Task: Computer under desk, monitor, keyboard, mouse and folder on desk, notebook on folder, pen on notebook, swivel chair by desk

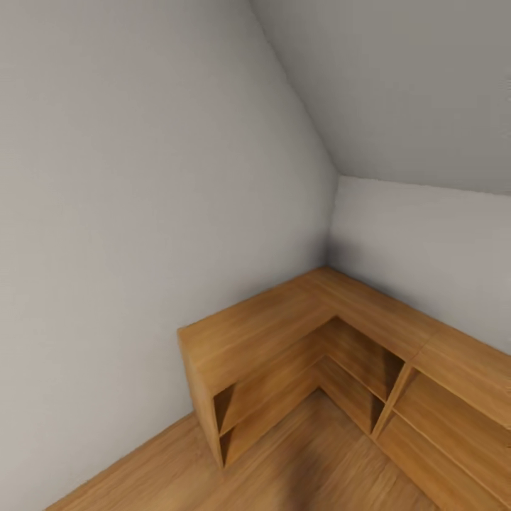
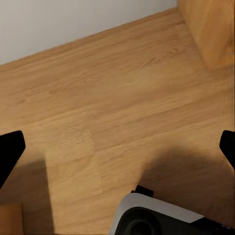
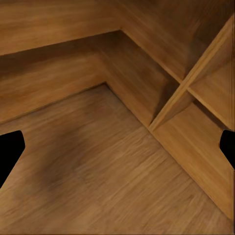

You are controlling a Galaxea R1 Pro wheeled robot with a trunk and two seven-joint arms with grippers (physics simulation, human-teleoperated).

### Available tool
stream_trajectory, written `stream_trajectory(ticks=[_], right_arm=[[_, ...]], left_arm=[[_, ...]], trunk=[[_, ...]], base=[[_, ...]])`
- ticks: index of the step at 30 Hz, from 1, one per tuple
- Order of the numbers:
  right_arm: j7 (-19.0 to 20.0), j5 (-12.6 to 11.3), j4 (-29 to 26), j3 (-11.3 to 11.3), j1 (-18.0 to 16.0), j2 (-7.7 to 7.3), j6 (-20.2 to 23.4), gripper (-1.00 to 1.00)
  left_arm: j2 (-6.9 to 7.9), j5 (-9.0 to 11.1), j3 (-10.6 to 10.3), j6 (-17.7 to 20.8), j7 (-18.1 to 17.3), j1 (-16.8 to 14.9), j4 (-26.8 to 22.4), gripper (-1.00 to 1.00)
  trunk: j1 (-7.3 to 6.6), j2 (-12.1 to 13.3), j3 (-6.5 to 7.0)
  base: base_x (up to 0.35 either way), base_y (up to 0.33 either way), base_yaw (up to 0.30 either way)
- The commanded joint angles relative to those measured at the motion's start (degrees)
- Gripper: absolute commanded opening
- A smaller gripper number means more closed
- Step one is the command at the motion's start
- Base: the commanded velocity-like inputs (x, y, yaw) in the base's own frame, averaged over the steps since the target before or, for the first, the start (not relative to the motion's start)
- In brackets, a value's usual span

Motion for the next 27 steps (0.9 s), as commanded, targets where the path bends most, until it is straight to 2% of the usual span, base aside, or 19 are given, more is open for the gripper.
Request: stream_trajectory(ticks=[1, 14, 27], right_arm=[[-0.1, -0.5, 0.1, 0.5, -0.1, 0.02, -0.2, 1.00], [-0.1, -0.5, 0.1, 0.5, -0.1, 0.02, -0.2, 1.00], [-0.1, -0.5, 0.1, 0.5, -0.1, 0.02, -0.2, 1.00]], left_arm=[[0.04, 0.3, -0.5, -0.1, 0.5, 0.0, -0.1, 1.00], [-0.04, 0.3, -0.5, 0.0, 0.5, 0.0, -0.1, 1.00], [-0.04, 0.3, -0.5, 0.0, 0.5, 0.0, -0.1, 1.00]], trunk=[[0.06, -0.1, -0.10], [0.06, -0.1, -0.06], [0.06, -0.1, 0.17]], base=[[0.319, 0.000, -0.295], [0.300, 0.000, -0.295], [0.059, 0.000, -0.295]])
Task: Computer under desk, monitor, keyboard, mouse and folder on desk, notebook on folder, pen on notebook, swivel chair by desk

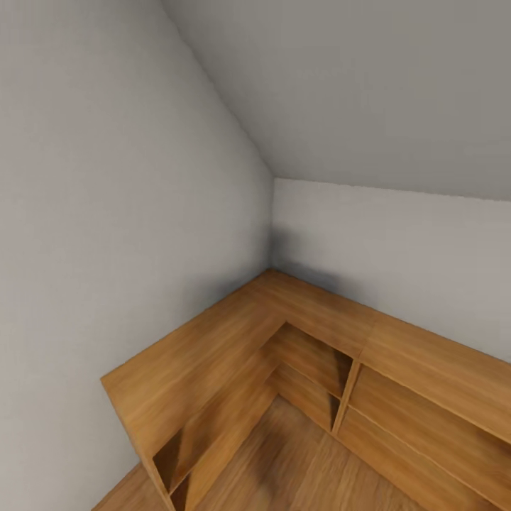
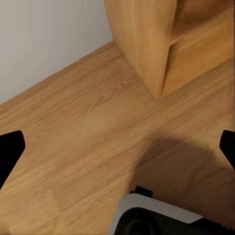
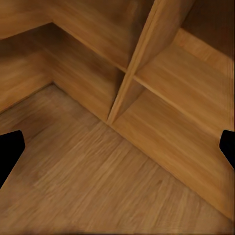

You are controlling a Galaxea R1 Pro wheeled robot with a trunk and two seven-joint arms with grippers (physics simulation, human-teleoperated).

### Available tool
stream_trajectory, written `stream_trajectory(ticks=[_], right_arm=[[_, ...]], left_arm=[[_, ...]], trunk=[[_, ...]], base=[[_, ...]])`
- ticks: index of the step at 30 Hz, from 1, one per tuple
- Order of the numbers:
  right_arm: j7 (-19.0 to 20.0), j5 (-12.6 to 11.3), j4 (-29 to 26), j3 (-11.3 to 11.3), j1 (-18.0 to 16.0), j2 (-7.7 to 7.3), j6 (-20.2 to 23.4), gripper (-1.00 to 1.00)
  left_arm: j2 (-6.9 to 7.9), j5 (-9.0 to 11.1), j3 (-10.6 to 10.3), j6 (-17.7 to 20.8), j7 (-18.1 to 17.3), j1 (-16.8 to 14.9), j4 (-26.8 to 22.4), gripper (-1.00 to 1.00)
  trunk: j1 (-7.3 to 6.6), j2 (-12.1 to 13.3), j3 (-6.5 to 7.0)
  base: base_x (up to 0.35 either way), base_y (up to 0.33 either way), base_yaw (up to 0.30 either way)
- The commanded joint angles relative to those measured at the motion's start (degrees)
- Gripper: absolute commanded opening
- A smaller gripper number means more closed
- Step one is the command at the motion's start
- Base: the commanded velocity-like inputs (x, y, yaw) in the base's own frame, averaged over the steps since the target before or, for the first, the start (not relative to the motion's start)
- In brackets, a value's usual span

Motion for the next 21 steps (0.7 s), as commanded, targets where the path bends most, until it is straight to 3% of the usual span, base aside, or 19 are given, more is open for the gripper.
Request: stream_trajectory(ticks=[1, 21], right_arm=[[-0.1, -0.5, 0.1, 0.5, -0.1, 0.02, -0.2, 1.00], [-0.1, -0.5, 0.1, 0.5, -0.1, 0.02, -0.2, 1.00]], left_arm=[[0.04, 0.3, -0.5, -0.1, 0.5, 0.0, -0.1, 1.00], [0.04, 0.3, -0.6, -0.7, 0.5, 0.0, -0.1, 1.00]], trunk=[[0.03, -0.1, -0.08], [0.03, -0.1, 0.30]], base=[[0.003, 0.000, -0.295], [0.000, 0.000, -0.296]])
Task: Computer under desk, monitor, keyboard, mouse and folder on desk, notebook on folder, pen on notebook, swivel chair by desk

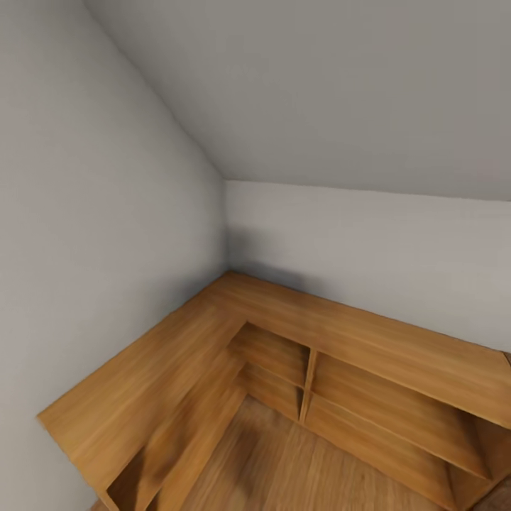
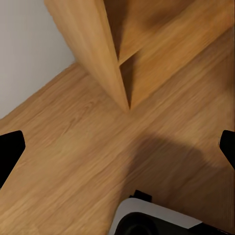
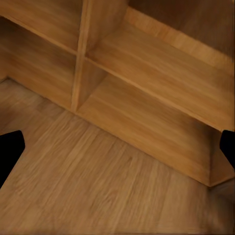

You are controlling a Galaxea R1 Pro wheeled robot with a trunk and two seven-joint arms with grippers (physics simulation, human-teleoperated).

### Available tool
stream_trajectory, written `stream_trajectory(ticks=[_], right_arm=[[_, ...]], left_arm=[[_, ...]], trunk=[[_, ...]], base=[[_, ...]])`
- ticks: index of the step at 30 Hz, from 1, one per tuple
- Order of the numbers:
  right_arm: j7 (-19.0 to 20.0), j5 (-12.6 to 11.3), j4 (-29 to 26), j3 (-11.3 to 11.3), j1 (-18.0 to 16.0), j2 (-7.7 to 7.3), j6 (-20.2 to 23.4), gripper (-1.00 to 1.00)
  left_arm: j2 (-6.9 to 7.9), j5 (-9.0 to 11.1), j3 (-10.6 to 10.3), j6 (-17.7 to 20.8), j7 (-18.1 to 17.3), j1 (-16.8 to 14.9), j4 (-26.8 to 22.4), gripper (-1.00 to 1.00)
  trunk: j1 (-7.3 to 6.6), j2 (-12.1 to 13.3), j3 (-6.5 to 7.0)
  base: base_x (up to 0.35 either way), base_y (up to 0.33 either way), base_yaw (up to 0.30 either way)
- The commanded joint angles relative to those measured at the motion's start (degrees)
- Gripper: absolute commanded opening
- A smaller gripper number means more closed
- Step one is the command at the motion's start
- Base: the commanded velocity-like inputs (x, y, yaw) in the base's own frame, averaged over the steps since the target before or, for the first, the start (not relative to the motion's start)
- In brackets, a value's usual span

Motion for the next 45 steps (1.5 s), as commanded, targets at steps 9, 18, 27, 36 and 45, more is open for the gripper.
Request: stream_trajectory(ticks=[9, 18, 27, 36, 45], right_arm=[[-0.1, -0.5, 0.1, 0.5, -0.1, 0.02, -0.1, 1.00], [-0.1, -0.5, 0.1, 0.5, -0.1, 0.02, -0.1, 1.00], [0.0, -0.5, 0.1, 0.5, -0.1, 0.02, -0.1, 1.00], [0.0, -0.5, 0.1, 0.5, -0.1, 0.00, -0.1, 1.00], [1.9, -0.6, 0.1, 0.5, -0.1, -0.49, -0.1, 1.00]], left_arm=[[0.04, 0.2, -0.5, -0.1, 0.4, 0.0, -0.1, 1.00], [0.04, 0.2, -0.6, -0.1, 0.4, 0.0, -0.1, 1.00], [0.04, 0.2, -0.7, -0.1, 0.4, 0.0, -0.1, 1.00], [0.04, 0.2, -0.7, 0.0, 0.4, 0.0, -0.1, 1.00], [0.04, 0.2, -0.7, 0.0, 0.4, 0.0, -0.1, 1.00]], trunk=[[0.03, -0.1, 0.07], [0.03, -0.1, 0.24], [0.03, -0.1, 0.42], [0.03, -0.1, 0.59], [0.03, -0.1, 0.74]], base=[[0.000, 0.000, -0.296], [0.000, 0.000, -0.296], [0.000, 0.000, -0.297], [0.000, 0.000, -0.297], [0.000, 0.000, -0.297]])
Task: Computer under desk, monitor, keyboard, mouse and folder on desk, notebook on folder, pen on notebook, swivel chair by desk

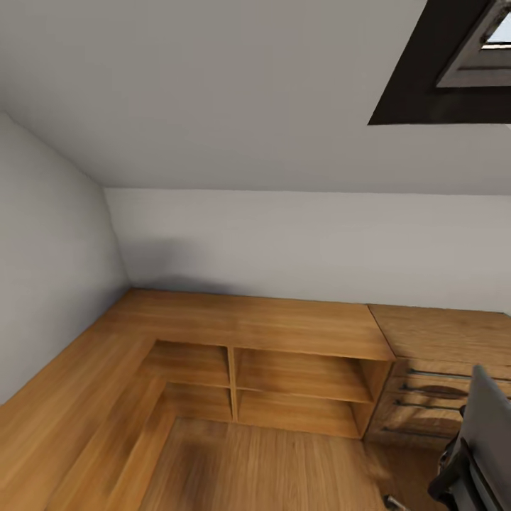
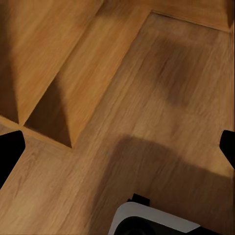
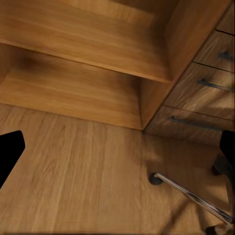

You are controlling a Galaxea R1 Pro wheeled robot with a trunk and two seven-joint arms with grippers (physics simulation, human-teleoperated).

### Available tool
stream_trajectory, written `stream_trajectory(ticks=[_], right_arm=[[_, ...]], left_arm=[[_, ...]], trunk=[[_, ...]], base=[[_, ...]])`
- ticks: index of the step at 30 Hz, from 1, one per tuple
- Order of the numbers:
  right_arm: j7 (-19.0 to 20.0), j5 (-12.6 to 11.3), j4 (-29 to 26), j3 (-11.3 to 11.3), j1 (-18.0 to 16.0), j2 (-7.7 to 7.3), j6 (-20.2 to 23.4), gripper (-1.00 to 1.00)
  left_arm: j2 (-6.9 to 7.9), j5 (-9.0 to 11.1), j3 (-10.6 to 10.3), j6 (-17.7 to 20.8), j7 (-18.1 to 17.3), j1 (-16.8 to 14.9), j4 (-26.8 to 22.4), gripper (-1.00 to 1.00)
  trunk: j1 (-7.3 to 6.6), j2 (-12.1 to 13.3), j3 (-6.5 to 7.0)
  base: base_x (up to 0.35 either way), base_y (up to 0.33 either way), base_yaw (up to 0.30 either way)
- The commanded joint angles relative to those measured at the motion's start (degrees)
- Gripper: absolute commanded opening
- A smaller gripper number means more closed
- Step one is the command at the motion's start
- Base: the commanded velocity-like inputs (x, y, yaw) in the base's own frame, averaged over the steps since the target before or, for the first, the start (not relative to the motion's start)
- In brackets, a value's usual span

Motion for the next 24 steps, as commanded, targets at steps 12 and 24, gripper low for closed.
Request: stream_trajectory(ticks=[12, 24], right_arm=[[0.2, -0.6, 0.1, 0.5, -0.1, 0.00, 0.2, 1.00], [0.2, -0.5, 0.1, 0.5, -0.1, 0.00, 0.2, 1.00]], left_arm=[[0.04, 0.3, -0.5, -0.1, 0.5, 0.0, -0.1, 1.00], [0.04, 0.3, -0.5, -0.2, 0.5, 0.0, -0.1, 1.00]], trunk=[[0.03, -0.1, -0.09], [0.03, -0.1, -0.09]], base=[[0.000, 0.000, -0.297], [0.000, 0.211, -0.297]])
